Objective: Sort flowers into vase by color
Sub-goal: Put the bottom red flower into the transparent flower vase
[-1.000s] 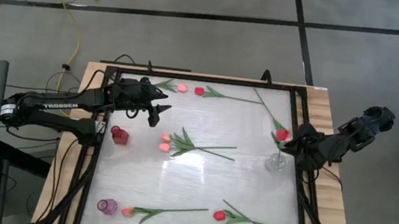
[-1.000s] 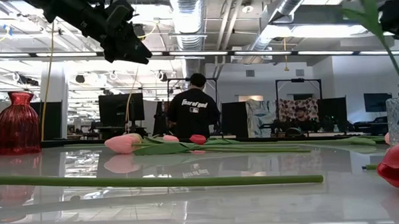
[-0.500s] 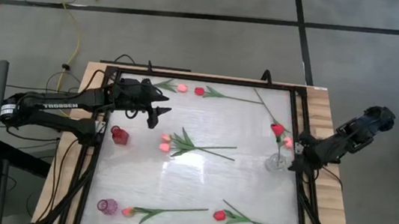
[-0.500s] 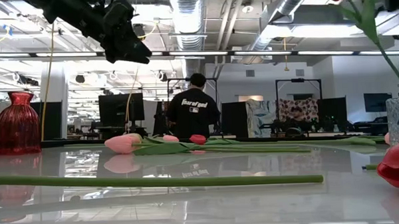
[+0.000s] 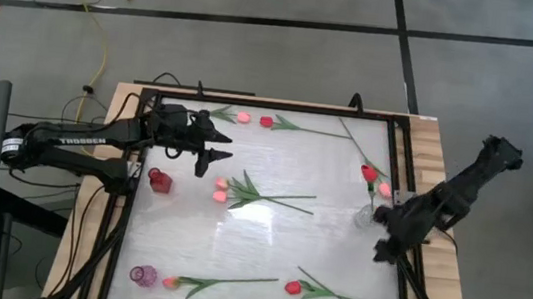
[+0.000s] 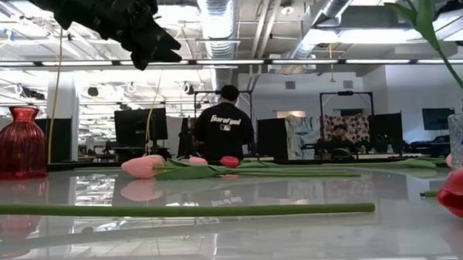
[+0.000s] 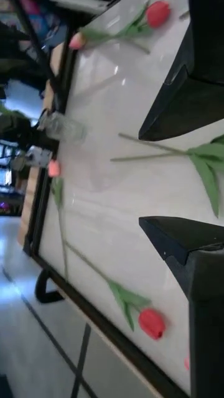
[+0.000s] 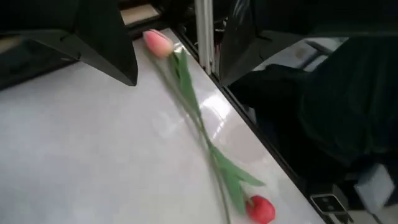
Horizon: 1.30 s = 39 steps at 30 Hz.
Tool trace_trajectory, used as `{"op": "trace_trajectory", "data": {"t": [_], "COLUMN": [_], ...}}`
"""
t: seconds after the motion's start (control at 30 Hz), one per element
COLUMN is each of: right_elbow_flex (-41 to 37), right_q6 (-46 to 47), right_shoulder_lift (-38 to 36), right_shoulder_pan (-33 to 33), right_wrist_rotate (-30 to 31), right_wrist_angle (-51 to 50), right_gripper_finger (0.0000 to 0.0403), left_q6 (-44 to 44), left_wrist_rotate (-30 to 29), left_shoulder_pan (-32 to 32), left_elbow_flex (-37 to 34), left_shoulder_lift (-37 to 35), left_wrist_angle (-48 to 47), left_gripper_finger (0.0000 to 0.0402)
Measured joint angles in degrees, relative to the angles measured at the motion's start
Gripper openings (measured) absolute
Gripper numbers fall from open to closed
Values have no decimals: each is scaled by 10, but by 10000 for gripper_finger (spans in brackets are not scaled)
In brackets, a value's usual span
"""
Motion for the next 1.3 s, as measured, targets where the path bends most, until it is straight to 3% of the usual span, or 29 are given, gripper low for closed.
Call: {"op": "trace_trajectory", "data": {"t": [0.17, 0.43, 0.53, 0.73, 1.07, 1.3], "right_elbow_flex": [0, 0, 0, 0, 0, 0], "right_q6": [40, 194, 198, 115, -75, -176], "right_shoulder_lift": [120, 270, 316, 349, 341, 341], "right_shoulder_pan": [64, 157, 171, 140, 69, 44], "right_wrist_rotate": [-10, -11, -14, -52, -26, -21], "right_wrist_angle": [98, 276, 316, 328, 218, 205], "right_gripper_finger": [254, 254, 254, 254, 254, 254], "left_q6": [33, 56, 58, 58, 60, 55], "left_wrist_rotate": [4, 1, -1, -1, -27, -28], "left_shoulder_pan": [-32, -82, -89, -94, -94, -94], "left_elbow_flex": [0, 0, 0, 0, 0, 0], "left_shoulder_lift": [23, 44, 44, 44, 44, 44], "left_wrist_angle": [-2, -10, -3, 10, 12, 8], "left_gripper_finger": [197, 197, 197, 197, 197, 197]}}
